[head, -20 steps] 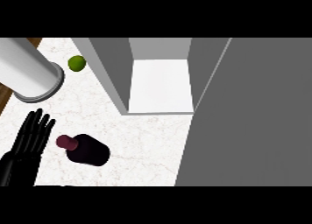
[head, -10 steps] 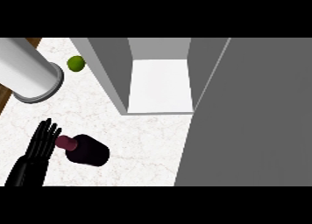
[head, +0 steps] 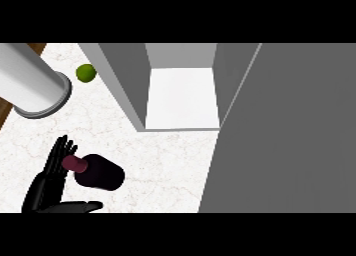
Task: Pick up the wine, place it into the cabinet and close the cabinet
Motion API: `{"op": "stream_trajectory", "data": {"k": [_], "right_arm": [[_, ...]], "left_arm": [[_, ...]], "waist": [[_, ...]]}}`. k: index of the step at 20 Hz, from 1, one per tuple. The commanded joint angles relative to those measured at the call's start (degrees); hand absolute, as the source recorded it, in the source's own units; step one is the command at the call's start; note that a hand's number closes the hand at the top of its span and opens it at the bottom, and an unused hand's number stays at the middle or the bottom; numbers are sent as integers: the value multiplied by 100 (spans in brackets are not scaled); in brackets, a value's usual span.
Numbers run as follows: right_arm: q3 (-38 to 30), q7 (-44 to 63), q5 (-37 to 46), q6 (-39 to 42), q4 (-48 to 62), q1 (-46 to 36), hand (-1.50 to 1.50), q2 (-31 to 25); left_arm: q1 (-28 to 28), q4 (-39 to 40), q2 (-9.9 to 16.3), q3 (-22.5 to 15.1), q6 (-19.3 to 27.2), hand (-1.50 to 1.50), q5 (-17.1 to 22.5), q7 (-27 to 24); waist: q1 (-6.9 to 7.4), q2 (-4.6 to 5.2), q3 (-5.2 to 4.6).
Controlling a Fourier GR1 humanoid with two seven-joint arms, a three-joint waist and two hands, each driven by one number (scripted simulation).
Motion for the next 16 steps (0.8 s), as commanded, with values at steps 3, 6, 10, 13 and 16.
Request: {"op": "stream_trajectory", "data": {"k": [3,6,10,13,16], "right_arm": [[433,81,938,-131,-878,398,-150,-211],[301,463,974,-174,-832,7,-150,-192],[297,61,756,-179,-976,387,-150,-443],[29,205,627,-198,-1053,252,-150,-536],[282,377,941,-349,-1029,125,-150,-435]], "left_arm": [[-252,831,164,168,-251,-150,65,-437],[-535,1095,25,73,-275,-150,118,-246],[-598,1813,-10,-3,-646,-150,111,-759],[-867,2384,197,148,-890,-150,172,-1004],[-791,2249,89,7,-788,-150,63,-971]], "waist": [[14,0,5],[23,1,0],[8,3,5],[1,11,2],[19,-1,3]]}}
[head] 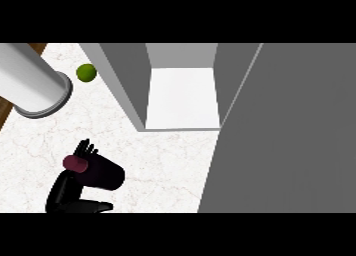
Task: Pick up the wine, place it into the cabinet and close the cabinet
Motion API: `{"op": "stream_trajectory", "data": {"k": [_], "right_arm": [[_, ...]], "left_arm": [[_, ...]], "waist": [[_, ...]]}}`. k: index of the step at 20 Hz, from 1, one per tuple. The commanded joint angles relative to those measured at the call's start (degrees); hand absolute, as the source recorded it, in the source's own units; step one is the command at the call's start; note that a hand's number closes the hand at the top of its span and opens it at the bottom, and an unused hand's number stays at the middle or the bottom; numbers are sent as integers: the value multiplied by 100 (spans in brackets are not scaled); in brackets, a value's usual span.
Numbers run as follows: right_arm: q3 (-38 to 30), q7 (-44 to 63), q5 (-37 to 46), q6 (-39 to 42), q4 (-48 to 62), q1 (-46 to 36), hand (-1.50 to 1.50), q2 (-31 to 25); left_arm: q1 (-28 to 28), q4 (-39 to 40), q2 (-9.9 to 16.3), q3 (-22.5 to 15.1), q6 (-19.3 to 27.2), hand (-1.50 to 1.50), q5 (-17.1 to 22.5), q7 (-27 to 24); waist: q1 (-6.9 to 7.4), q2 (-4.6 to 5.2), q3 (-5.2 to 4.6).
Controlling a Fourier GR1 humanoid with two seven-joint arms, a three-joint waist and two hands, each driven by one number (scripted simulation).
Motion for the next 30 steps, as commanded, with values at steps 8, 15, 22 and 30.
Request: {"op": "stream_trajectory", "data": {"k": [8,15,22,30], "right_arm": [[58,135,620,-2,-889,305,-150,-323],[292,651,955,-225,-1023,85,-150,-212],[570,-90,827,-287,-761,399,-150,-345],[210,-143,428,-258,-859,493,-150,-551]], "left_arm": [[-139,82,-175,-144,19,-150,-51,-293],[-461,966,-115,101,-170,150,115,-810],[-712,751,-41,93,199,150,-51,-981],[-1025,1301,273,11,-171,150,-195,-1345]], "waist": [[58,-6,11],[16,-8,-2],[24,-1,7],[31,13,8]]}}
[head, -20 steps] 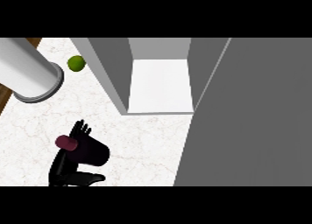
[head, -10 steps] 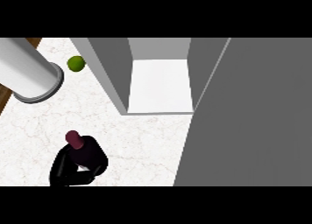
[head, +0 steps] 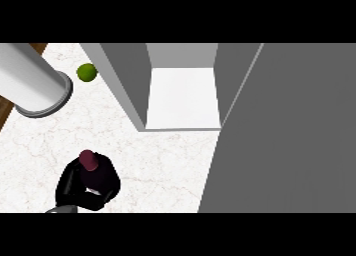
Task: Pick up the wine, place it into the cabinet and close the cabinet
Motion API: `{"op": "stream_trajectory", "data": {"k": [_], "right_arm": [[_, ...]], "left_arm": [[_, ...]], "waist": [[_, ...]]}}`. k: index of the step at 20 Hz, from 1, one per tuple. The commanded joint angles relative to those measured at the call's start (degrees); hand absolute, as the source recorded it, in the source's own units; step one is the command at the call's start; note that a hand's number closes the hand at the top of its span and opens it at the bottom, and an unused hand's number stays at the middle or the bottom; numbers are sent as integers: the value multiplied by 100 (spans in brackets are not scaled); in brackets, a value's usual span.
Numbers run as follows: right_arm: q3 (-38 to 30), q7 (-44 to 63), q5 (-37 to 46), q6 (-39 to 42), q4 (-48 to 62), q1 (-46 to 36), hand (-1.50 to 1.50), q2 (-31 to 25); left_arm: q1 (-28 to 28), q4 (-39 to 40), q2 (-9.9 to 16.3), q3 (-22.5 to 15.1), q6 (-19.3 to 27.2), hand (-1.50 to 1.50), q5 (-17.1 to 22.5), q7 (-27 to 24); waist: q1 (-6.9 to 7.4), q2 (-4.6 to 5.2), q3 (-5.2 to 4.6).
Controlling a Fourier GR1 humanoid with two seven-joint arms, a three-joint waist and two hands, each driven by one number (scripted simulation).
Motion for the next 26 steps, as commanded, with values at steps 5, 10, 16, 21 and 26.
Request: {"op": "stream_trajectory", "data": {"k": [5,10,16,21,26], "right_arm": [[190,108,725,-77,-820,354,-150,-156],[-69,59,559,-141,-964,330,-150,-345],[99,12,528,-157,-969,378,-150,-478],[82,-443,295,-186,-1346,987,-150,-817],[-335,-735,-212,-72,-1095,1014,-150,-843]], "left_arm": [[-44,-263,115,-171,-437,150,102,201],[85,-1010,-83,-382,-643,150,331,654],[605,-2506,-597,-1095,-66,150,406,1571],[724,-2733,-605,-1584,200,150,584,1809],[905,-3698,-579,-1820,615,150,575,2238]], "waist": [[25,-2,4],[25,-12,6],[54,-32,9],[-7,-15,9],[60,2,13]]}}
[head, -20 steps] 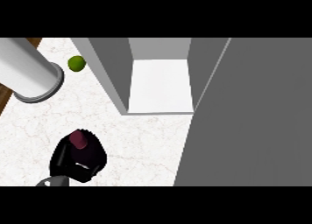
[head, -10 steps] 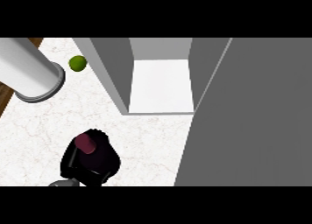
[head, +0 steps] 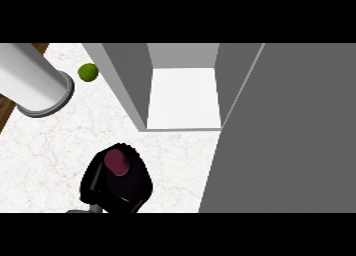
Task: Pick up the wine, place it into the cabinet and close the cabinet
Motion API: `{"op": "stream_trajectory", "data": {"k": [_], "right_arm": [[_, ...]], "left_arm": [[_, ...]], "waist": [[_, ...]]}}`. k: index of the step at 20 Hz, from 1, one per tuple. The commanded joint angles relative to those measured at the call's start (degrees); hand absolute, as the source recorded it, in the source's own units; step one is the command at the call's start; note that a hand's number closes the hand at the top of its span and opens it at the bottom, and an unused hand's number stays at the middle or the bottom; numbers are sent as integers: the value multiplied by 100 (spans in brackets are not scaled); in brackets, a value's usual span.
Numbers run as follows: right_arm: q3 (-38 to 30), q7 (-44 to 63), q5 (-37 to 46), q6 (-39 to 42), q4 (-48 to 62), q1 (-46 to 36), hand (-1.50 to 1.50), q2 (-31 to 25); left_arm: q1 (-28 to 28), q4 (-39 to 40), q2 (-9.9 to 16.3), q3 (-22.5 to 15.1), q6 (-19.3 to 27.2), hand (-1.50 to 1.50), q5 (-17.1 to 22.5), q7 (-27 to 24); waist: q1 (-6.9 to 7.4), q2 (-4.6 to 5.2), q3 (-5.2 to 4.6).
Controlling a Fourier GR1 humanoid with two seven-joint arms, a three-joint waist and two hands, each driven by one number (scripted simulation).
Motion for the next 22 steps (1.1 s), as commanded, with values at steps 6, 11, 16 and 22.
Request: {"op": "stream_trajectory", "data": {"k": [6,11,16,22], "right_arm": [[78,98,126,37,-1084,559,-150,-259],[429,-160,362,-54,-1097,734,-150,-273],[23,-233,-16,2,-1414,952,-150,-607],[173,-522,11,-6,-1016,929,-150,-410]], "left_arm": [[-383,-203,-23,-959,1721,150,28,47],[-741,-240,-23,-746,2037,150,-165,377],[-1506,494,-22,-478,2178,150,-337,318],[-2200,767,-23,-495,2404,150,-292,790]], "waist": [[-54,15,-1],[-47,9,-3],[-127,20,-2],[-54,22,-1]]}}
